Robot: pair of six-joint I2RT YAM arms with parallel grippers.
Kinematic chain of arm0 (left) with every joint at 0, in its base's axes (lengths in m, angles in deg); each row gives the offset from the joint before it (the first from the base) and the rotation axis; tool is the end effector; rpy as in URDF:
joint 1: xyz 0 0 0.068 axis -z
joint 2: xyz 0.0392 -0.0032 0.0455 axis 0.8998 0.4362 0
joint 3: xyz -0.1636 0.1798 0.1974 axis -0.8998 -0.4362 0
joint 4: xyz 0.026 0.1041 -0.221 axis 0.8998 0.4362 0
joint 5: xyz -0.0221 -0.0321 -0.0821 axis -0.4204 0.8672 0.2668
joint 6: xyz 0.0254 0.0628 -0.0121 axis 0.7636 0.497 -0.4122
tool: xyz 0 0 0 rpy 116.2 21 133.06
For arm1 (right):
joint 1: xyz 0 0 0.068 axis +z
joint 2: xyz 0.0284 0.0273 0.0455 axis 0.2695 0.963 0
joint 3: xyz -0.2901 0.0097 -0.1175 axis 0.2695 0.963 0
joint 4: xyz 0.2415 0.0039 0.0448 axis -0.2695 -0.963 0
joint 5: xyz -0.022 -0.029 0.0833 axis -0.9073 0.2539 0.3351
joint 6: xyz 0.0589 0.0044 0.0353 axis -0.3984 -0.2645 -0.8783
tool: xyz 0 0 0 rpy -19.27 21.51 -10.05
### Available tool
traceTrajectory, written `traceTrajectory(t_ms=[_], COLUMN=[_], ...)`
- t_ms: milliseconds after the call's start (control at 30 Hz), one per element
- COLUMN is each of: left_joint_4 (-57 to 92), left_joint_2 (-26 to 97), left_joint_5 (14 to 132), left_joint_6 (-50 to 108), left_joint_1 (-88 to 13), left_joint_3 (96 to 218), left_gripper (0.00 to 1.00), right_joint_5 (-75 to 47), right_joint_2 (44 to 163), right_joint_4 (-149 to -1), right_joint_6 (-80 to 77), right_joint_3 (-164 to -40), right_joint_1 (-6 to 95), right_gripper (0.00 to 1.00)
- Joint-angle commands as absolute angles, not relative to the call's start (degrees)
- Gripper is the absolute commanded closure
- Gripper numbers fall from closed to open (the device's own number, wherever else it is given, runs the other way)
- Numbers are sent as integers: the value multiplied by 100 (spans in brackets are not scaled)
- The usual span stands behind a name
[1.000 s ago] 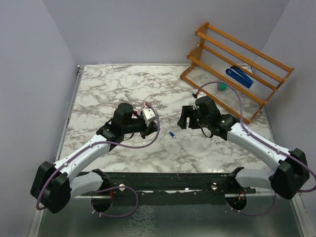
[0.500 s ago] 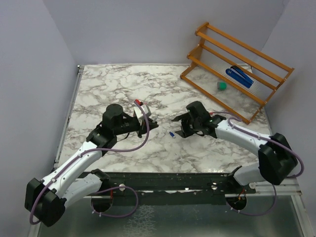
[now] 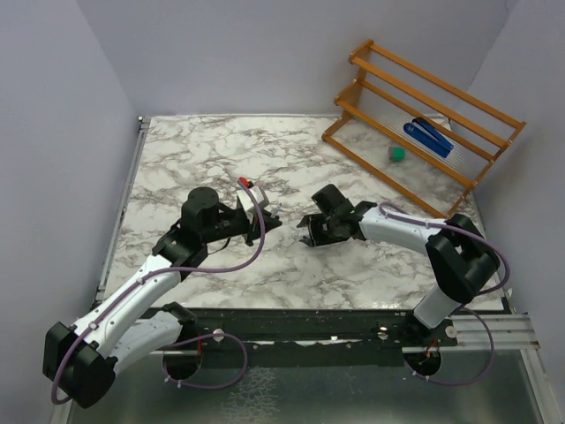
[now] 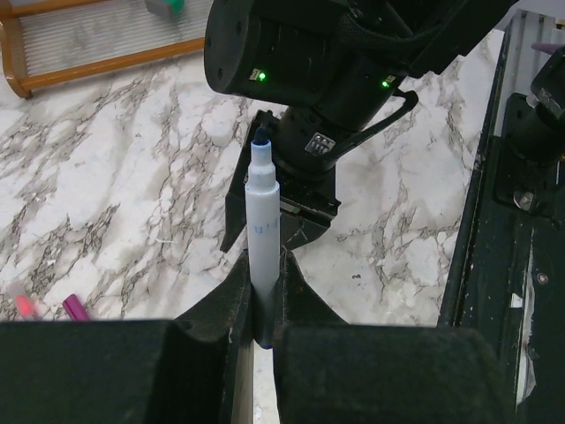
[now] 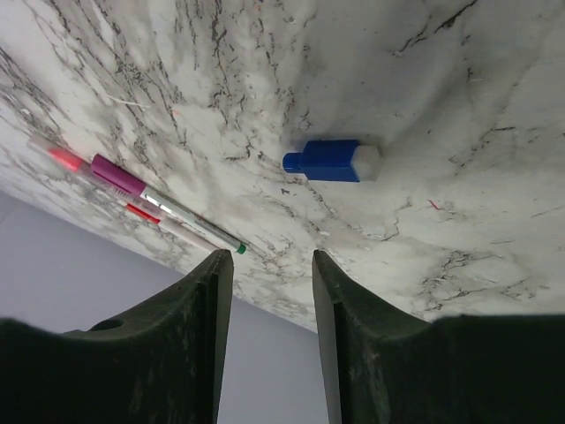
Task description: Insert the pens into the pen caps
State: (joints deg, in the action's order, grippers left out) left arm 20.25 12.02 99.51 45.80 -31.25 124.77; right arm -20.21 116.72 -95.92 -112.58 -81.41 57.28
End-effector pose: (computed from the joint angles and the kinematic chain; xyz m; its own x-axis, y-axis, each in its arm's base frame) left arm 0.1383 -0.1272 0.3377 -0.0984 0.1592 -0.9823 0.9271 0.3733 -0.0324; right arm 0.2383 0.2133 0.2078 -0.2837 0.9274 0.2438 0.8917 0.1616 0.4228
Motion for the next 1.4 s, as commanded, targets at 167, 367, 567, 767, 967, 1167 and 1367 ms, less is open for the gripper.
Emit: traceTrajectory(t_ms=[167, 367, 567, 767, 967, 1167, 1367], left_joint_4=[2239, 2250, 2233, 2244, 2259, 2297, 2297], left_joint_2=[1284, 1420, 1600, 1762, 1921, 2032, 2088], left_joint_5=[9678, 9706, 9693, 9669, 9600, 9510, 9483], left_joint_6=[4759, 4771, 4801, 4829, 4872, 4901, 4905], left_joint_1=[-2978, -2977, -2977, -2977, -2977, -2977, -2985], left_joint_3=[12649, 12658, 12692, 12723, 12746, 12754, 12746], left_gripper=[100, 100, 100, 100, 100, 100, 100], right_joint_5=[-2624, -2760, -2754, -2534, -2163, -2197, -2372], right_joint_2=[11444, 11589, 11710, 11961, 12289, 12312, 12154], right_joint_4=[-9894, -9654, -9472, -9300, -9275, -9143, -9019], right_joint_6=[-12289, -12279, -12215, -12190, -12057, -12086, -11983], right_joint_3=[-7642, -7527, -7483, -7580, -7904, -7835, -7634], right_joint_1=[5760, 5698, 5545, 5466, 5466, 5410, 5166], right_gripper=[47, 43, 43, 47, 56, 85, 100])
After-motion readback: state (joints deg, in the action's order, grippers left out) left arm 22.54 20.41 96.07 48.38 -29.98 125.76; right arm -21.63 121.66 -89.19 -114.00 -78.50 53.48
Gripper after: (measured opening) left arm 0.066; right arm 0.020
